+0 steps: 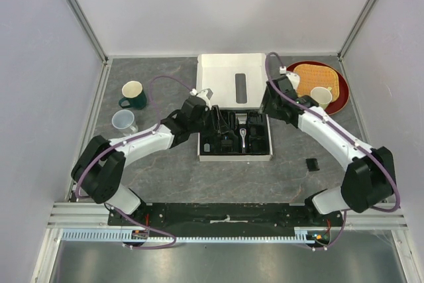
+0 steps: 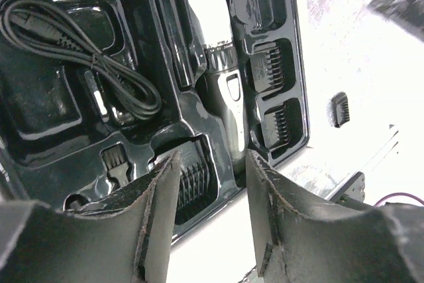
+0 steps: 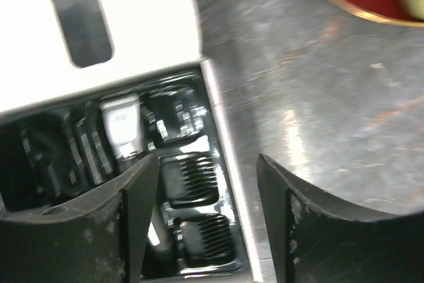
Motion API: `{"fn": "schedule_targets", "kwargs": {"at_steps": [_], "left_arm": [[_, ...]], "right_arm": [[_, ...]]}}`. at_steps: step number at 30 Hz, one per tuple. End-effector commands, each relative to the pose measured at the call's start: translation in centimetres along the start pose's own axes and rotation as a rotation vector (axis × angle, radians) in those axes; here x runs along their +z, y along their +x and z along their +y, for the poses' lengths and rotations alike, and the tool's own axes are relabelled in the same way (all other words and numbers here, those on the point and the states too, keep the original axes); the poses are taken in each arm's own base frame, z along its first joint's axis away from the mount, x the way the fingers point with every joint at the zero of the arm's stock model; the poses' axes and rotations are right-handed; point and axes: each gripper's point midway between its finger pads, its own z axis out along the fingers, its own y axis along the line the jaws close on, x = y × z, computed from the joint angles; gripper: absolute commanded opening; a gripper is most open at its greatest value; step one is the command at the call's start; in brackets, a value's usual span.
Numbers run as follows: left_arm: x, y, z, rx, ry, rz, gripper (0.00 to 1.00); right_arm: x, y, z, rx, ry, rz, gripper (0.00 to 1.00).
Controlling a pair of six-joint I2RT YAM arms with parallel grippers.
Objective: Sort the hair-cutting tools
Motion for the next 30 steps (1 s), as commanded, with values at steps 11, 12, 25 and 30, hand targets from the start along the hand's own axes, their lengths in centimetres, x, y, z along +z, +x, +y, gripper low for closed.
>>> {"fn": "schedule_targets", "kwargs": {"at_steps": [11, 12, 25, 30], "left_arm": [[-3.5, -1.0, 2.3, 0.095, -0.025, -0.143, 0.8], [-3.6, -1.2, 2.3, 0.098, -0.021, -0.151, 0.83], [-4.8, -1.5, 3.2, 0.175, 0.036, -0.167, 0.85], [-5.1, -1.6, 2.9, 0.184, 0.048, -0.174, 0.85]], "right_arm": [[-5.1, -1.4, -12.1, 0.227, 0.393, -0.159, 0.98], [-5.2, -0.6, -12.9, 0.238, 0.417, -0.126, 0.98], [-3.5, 8.6, -20.5, 0.667, 0.644, 0.16, 0.87], [-2.6, 10.8, -21.1, 0.768, 0.674, 0.196, 0.82]]}}
